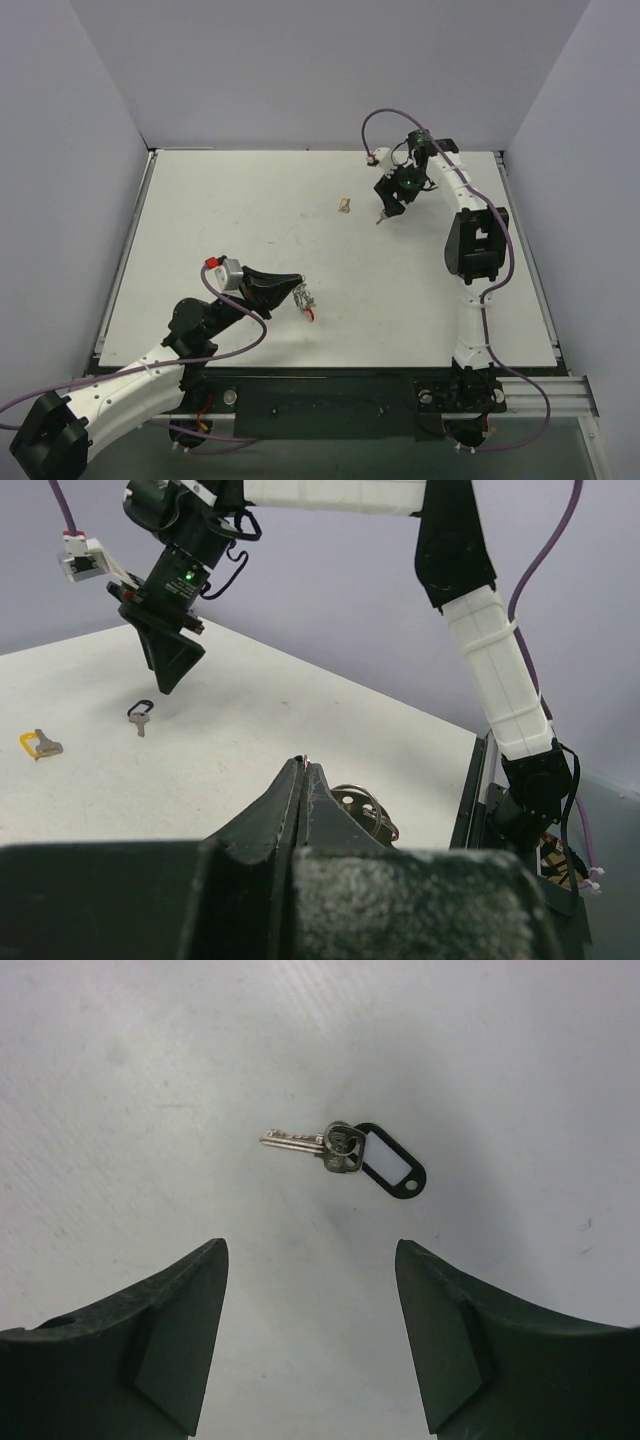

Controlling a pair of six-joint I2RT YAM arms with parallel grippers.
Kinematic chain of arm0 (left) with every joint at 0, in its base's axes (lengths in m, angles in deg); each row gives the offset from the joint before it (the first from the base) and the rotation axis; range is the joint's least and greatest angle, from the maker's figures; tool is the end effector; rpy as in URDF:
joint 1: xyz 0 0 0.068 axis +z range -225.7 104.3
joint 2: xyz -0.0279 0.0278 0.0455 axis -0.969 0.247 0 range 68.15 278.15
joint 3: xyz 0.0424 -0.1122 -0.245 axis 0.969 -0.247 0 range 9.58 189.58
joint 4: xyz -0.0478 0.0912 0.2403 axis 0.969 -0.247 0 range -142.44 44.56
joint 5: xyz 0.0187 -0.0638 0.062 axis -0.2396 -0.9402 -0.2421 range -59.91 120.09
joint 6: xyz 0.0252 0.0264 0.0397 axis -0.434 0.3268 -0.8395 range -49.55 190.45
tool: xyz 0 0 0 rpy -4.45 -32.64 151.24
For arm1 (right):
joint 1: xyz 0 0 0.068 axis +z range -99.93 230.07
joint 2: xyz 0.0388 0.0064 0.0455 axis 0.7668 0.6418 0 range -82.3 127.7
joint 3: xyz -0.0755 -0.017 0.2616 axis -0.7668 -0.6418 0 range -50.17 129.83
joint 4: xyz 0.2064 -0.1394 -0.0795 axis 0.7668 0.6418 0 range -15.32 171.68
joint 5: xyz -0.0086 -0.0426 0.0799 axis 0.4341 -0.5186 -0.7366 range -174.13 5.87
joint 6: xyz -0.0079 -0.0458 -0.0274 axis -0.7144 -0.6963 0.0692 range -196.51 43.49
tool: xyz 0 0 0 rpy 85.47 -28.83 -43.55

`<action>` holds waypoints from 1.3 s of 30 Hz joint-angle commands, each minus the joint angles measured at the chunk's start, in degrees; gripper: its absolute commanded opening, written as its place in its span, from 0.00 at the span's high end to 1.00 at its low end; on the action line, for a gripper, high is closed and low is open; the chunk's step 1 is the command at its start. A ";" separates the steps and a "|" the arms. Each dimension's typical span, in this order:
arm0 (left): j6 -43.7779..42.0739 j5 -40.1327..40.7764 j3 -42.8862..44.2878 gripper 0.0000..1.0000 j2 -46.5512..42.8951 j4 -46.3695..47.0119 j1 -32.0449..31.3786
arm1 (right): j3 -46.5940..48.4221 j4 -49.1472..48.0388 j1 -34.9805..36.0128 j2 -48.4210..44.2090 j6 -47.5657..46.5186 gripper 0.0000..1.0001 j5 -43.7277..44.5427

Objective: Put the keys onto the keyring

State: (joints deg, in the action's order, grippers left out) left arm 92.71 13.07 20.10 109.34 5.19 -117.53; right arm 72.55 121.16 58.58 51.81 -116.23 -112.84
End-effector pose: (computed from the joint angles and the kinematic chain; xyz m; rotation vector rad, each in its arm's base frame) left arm 0.1155 -0.1173 0.2509 0.4921 1.2279 -1.1437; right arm 0.5036 0.0925 0.2243 -1.1631 2.1569 0.4131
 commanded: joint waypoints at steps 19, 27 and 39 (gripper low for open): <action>-1.08 0.23 3.36 1.00 -2.34 -0.27 0.87 | -1.87 4.50 2.82 3.62 -56.43 0.52 0.94; -1.17 0.84 2.48 1.00 -3.66 -1.24 1.04 | 0.24 4.59 3.26 4.59 -54.23 0.57 -1.87; -1.17 0.84 2.22 1.00 -3.22 -0.71 1.22 | 1.21 3.36 3.88 5.82 -51.95 0.63 -1.17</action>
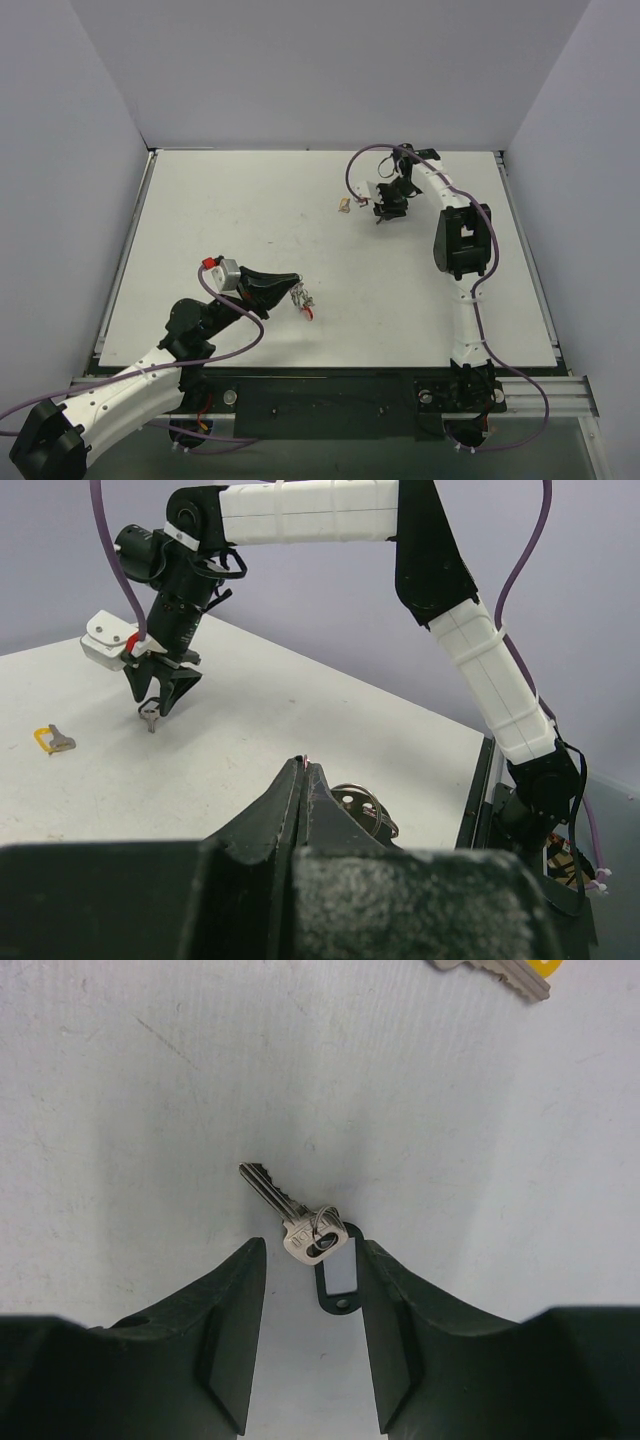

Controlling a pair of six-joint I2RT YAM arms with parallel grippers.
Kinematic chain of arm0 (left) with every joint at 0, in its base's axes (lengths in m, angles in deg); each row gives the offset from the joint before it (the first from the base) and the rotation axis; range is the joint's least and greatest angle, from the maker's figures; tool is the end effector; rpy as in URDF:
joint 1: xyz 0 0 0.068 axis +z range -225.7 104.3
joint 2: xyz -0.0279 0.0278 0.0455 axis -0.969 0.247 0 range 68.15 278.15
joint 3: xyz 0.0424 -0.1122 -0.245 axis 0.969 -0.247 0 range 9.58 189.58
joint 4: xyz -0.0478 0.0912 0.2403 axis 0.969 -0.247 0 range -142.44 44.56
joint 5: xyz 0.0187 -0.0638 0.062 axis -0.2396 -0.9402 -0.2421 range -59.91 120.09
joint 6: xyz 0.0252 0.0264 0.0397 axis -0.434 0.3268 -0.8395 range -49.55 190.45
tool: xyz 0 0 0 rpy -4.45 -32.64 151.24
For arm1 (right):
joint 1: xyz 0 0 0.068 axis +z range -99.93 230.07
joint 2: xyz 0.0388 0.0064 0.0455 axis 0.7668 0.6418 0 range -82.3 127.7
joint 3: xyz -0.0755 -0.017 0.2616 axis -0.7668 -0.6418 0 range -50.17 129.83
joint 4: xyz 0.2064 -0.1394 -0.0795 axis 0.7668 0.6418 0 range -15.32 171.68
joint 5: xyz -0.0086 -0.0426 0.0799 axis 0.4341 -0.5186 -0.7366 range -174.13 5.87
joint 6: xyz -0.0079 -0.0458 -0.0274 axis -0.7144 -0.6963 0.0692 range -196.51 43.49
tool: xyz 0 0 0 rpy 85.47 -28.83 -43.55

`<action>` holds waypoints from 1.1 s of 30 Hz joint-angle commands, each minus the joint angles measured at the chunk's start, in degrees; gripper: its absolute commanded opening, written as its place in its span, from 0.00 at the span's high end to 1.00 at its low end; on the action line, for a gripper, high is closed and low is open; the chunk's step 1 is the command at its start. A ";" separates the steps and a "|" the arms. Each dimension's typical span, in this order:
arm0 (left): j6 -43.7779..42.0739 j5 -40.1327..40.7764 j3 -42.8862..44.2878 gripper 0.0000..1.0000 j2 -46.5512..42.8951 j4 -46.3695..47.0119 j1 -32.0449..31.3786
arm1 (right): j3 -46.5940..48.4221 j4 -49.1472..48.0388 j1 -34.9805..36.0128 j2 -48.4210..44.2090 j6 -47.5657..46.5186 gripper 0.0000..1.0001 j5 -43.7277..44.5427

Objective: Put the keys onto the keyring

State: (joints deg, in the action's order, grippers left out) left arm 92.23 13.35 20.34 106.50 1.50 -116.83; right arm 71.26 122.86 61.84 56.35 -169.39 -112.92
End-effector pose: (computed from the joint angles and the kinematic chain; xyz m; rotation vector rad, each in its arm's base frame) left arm 0.1137 -0.1129 0.2528 0.4854 1.2383 -1.1224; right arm 0.4995 0.1215 0.1770 -2.0592 1.4135 0.1328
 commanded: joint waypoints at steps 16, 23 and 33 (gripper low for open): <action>-0.34 0.30 2.33 1.00 0.68 3.42 0.78 | 3.73 -0.64 0.80 2.68 4.46 0.72 -0.38; -0.34 0.12 2.42 1.00 1.11 3.77 0.87 | 4.08 -0.72 0.71 3.03 5.43 0.77 -0.65; -0.25 -0.06 2.77 1.00 1.55 3.78 0.87 | 4.78 -0.72 0.27 2.94 7.80 0.74 -2.49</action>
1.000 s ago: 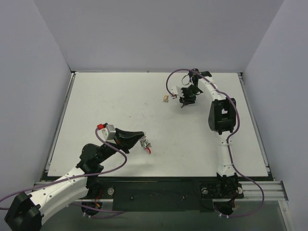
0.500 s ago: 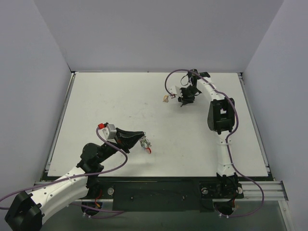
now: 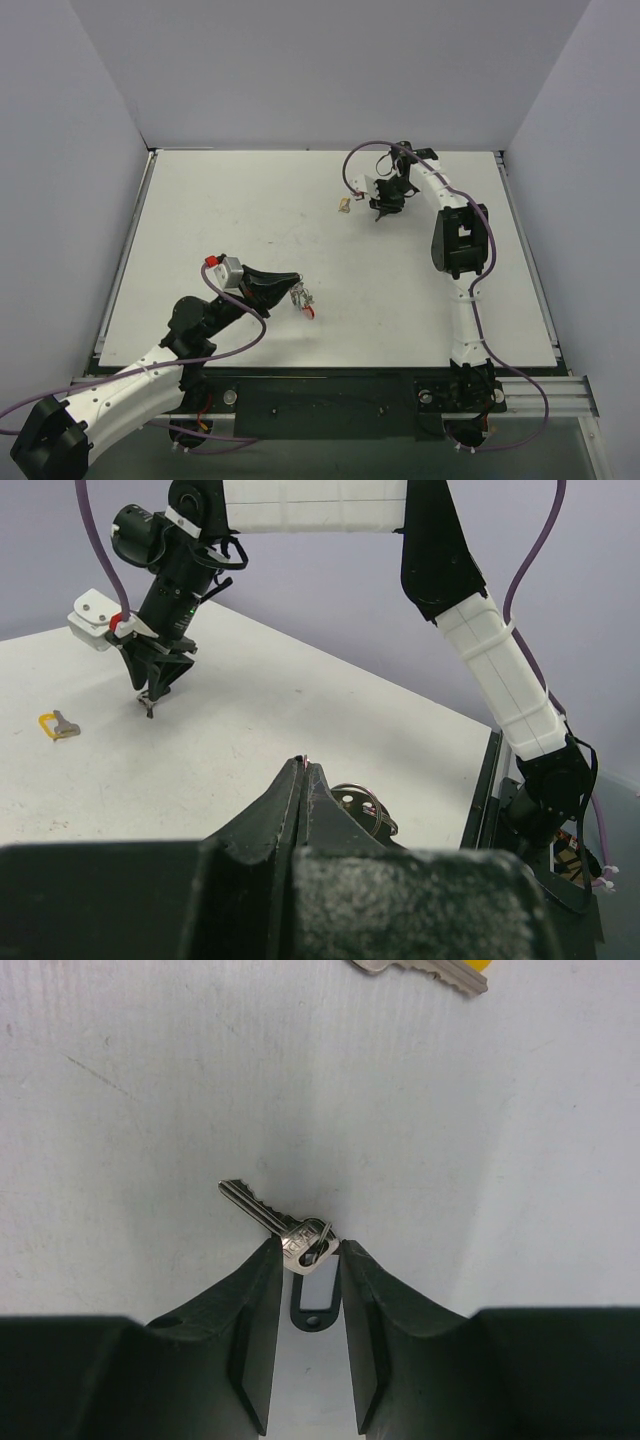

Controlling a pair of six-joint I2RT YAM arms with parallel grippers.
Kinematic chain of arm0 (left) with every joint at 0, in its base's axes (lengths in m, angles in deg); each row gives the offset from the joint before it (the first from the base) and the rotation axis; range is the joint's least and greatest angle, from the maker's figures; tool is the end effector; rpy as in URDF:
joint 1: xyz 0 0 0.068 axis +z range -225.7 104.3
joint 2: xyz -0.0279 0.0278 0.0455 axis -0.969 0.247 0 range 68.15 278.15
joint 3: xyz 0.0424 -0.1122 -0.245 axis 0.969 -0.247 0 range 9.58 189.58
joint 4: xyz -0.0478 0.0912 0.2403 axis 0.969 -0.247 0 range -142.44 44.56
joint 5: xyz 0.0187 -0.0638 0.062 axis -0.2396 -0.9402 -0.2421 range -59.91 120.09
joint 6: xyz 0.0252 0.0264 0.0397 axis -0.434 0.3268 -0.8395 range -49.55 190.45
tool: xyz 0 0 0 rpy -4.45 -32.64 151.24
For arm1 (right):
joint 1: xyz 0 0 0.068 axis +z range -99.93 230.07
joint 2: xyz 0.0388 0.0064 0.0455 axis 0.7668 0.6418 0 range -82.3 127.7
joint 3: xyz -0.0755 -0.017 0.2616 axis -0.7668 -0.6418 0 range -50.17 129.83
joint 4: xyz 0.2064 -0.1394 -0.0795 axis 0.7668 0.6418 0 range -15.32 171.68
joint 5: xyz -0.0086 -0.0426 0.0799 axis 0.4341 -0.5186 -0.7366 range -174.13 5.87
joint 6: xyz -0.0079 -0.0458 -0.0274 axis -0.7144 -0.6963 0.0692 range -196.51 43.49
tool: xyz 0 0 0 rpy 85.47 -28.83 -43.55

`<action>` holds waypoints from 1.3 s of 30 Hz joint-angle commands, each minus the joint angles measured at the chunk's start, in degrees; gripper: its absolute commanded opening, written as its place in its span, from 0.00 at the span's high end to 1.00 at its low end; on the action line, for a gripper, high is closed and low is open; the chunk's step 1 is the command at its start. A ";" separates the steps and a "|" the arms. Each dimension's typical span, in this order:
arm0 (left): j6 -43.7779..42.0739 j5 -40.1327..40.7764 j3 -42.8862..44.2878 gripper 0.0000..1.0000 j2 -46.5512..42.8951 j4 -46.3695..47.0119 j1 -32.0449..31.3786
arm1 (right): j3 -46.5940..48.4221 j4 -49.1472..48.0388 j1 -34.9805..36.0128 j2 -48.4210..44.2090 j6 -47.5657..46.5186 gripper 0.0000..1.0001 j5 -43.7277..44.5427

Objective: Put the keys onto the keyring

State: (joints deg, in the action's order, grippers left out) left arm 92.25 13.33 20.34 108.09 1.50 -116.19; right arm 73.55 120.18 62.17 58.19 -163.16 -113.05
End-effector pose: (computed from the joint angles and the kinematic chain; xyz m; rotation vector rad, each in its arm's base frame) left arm 0.1179 -0.1141 0.2489 0.4811 1.2691 -1.1107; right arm 0.5092 0.1267 0.1751 -1.9668 1.4808 0.1369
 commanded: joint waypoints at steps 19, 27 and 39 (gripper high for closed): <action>-0.44 -0.47 3.83 1.00 0.75 3.60 0.41 | 2.67 0.03 0.38 2.25 1.93 0.82 1.06; -0.36 -0.47 3.74 1.00 0.31 3.16 0.41 | 2.49 0.03 0.82 2.60 0.96 0.99 2.38; -0.36 -0.74 3.83 1.00 0.05 3.16 0.50 | 2.67 1.44 -0.58 -0.29 6.57 1.00 -3.67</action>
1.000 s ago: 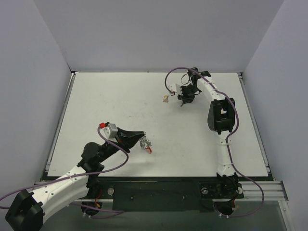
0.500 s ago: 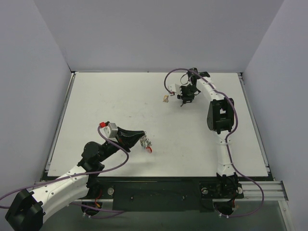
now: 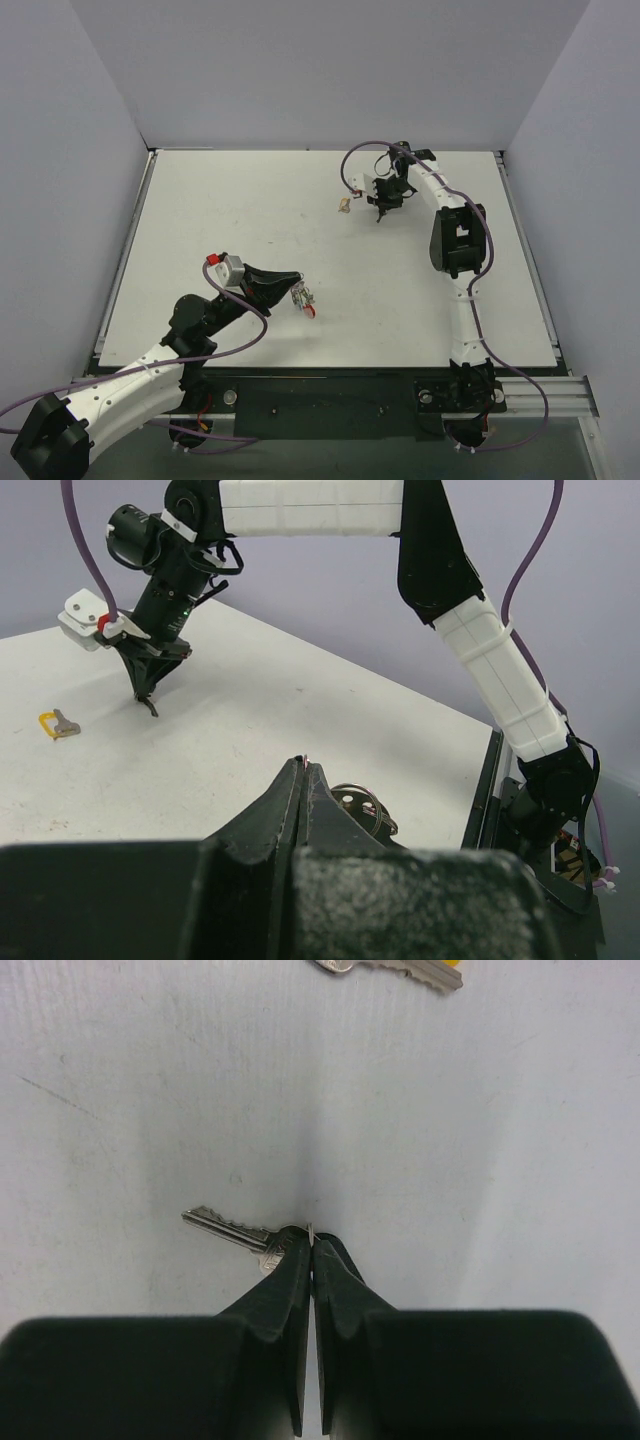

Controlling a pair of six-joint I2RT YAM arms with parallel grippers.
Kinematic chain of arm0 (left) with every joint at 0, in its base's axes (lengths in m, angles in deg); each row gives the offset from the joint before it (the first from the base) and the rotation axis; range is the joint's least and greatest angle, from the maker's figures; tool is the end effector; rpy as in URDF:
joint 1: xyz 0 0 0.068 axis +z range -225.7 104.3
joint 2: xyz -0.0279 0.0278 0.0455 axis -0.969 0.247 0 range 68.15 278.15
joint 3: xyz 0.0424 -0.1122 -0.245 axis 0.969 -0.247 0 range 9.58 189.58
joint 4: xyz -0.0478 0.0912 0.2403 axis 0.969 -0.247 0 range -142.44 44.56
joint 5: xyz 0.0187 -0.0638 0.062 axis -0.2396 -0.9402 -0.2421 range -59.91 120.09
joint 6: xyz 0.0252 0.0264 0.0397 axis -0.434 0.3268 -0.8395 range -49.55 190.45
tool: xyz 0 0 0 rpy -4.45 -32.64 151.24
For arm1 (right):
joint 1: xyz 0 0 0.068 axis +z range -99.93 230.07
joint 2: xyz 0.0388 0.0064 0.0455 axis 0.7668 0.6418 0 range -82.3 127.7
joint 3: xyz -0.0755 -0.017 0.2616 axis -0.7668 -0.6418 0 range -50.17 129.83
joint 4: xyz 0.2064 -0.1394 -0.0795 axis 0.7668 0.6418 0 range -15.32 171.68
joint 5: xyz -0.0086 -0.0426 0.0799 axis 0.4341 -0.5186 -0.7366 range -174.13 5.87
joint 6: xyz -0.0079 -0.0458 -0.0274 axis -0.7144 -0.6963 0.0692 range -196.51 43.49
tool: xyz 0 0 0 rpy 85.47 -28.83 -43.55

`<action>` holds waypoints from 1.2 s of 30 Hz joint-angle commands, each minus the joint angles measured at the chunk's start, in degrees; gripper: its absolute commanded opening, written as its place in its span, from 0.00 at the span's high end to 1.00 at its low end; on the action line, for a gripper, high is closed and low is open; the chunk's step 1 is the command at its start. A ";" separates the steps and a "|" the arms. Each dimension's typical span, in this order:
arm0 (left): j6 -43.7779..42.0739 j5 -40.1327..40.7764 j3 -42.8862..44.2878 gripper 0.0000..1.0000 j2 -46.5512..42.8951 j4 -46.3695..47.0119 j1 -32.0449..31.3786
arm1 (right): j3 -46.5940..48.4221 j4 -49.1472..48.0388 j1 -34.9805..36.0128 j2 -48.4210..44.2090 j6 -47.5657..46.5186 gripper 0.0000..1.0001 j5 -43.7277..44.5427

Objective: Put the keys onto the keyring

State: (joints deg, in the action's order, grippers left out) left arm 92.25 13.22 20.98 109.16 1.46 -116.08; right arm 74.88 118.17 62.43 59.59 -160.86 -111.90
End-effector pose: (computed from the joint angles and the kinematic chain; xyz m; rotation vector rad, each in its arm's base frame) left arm 0.1203 -0.1158 0.2500 0.4824 1.2777 -1.1093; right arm 0.5160 0.1299 0.1712 -1.9340 1.5052 0.1084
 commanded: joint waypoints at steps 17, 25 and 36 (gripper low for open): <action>-2.64 -8.97 8.99 1.00 5.12 4.61 0.13 | -31.18 8.19 -7.00 -43.69 32.32 1.00 -24.43; -1.76 -16.00 16.02 1.00 14.00 9.09 -1.36 | -34.09 42.16 -7.97 -55.66 3.10 1.00 -34.18; -11.24 -16.71 24.98 1.00 22.09 2.15 -10.24 | -41.03 46.60 -3.31 -66.03 -0.55 1.00 -35.43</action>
State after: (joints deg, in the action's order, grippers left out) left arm 86.46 -2.30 41.52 130.34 3.73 -123.86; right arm 34.69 148.31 57.29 -2.62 -158.00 -143.74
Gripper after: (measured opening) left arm 0.019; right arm 0.002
